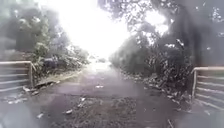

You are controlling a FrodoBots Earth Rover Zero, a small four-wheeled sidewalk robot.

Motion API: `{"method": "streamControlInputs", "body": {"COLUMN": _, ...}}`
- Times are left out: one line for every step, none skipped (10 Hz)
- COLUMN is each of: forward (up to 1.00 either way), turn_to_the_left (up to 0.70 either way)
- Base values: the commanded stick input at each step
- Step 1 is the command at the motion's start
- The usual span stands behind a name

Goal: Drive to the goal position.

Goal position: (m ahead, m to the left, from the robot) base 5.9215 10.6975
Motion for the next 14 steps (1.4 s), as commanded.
{"method": "streamControlInputs", "body": {"forward": 0.7, "turn_to_the_left": -0.31}}
{"method": "streamControlInputs", "body": {"forward": 0.7, "turn_to_the_left": -0.35}}
{"method": "streamControlInputs", "body": {"forward": 0.7, "turn_to_the_left": -0.35}}
{"method": "streamControlInputs", "body": {"forward": 0.7, "turn_to_the_left": -0.16}}
{"method": "streamControlInputs", "body": {"forward": 0.7, "turn_to_the_left": -0.02}}
{"method": "streamControlInputs", "body": {"forward": 0.7, "turn_to_the_left": 0.0}}
{"method": "streamControlInputs", "body": {"forward": 0.7, "turn_to_the_left": 0.0}}
{"method": "streamControlInputs", "body": {"forward": 0.7, "turn_to_the_left": 0.0}}
{"method": "streamControlInputs", "body": {"forward": 0.7, "turn_to_the_left": 0.0}}
{"method": "streamControlInputs", "body": {"forward": 0.7, "turn_to_the_left": 0.0}}
{"method": "streamControlInputs", "body": {"forward": 0.7, "turn_to_the_left": 0.0}}
{"method": "streamControlInputs", "body": {"forward": 0.7, "turn_to_the_left": 0.0}}
{"method": "streamControlInputs", "body": {"forward": 0.7, "turn_to_the_left": 0.0}}
{"method": "streamControlInputs", "body": {"forward": 0.7, "turn_to_the_left": 0.0}}
